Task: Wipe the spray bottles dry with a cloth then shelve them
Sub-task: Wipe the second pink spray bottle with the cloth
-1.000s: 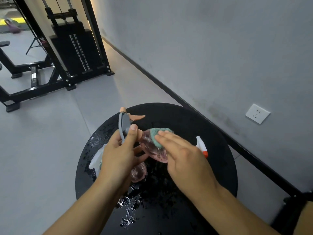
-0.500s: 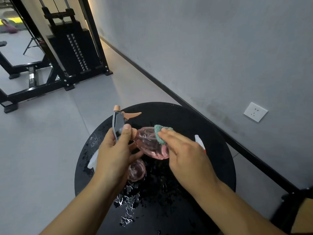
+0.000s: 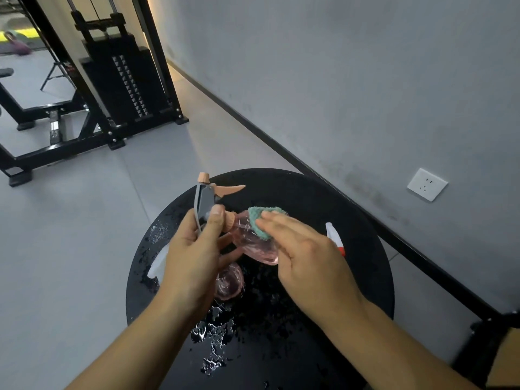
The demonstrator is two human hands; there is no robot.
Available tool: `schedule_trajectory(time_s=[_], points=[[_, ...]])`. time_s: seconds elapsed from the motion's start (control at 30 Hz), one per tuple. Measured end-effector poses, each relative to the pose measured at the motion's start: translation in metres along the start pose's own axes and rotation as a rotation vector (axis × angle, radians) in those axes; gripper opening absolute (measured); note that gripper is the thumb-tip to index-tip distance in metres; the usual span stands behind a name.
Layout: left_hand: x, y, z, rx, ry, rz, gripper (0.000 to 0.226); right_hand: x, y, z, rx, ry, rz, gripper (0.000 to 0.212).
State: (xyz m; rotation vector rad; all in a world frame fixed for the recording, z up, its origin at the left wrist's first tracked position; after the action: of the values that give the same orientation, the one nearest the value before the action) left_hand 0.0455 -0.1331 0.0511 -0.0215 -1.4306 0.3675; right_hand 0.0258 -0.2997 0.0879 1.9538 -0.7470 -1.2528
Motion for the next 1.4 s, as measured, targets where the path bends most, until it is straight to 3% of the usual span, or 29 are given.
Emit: schedule_trajectory(time_s=[0.13,0.3,0.47,0.63,0.8,1.0,1.17,1.33,1.4], points=[[0.003,0.002,-0.005,0.019,-0.021,-0.002,0.02,0.009,0.003,-0.002,0.033,-0.07,-0.024,0.052],[-0.008,-0.005,0.002,-0.025,-0.012,-0.042,0.019,0.0,-0.011,0.002,-0.055,0.057,0.009,0.053],[0.001,-0.003,-0.003,0.005,-0.012,0.0,0.027,0.01,0.003,-0.003,0.009,-0.071,0.024,0.054],[-0.005,-0.005,0.002,-0.016,-0.001,-0.02,0.018,0.0,-0.011,0.001,-0.07,0.051,0.006,0.054],[0.008,0.004,-0.005,0.026,-0.013,0.028,0.019,0.012,0.002,-0.003,0.035,-0.048,-0.007,0.054],[-0.002,-0.004,0.003,-0.014,0.009,0.007,0.026,-0.001,-0.012,0.003,-0.007,0.111,0.035,0.053],[0.006,0.003,-0.001,0.033,0.007,0.017,0.021,0.006,-0.002,0.0,0.063,0.038,0.06,0.055],[0.0,-0.002,0.003,0.002,0.026,-0.001,0.032,-0.006,-0.016,0.006,0.012,0.159,0.024,0.051],[0.003,0.002,0.0,0.022,0.015,0.001,0.028,-0.002,-0.011,0.002,0.027,0.127,0.02,0.05]])
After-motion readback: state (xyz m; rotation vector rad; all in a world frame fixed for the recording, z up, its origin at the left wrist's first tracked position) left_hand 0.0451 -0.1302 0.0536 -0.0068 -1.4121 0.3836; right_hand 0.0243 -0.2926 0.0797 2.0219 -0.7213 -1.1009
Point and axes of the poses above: each hand's wrist, its own z-axis away from the middle knuckle, its own y-axis out of the back of the hand, x = y × z, the point moved 5 cm from there along -z, towards the middle knuckle, and after that the axes turned 1 degree about -x, right-handed, at the moved point
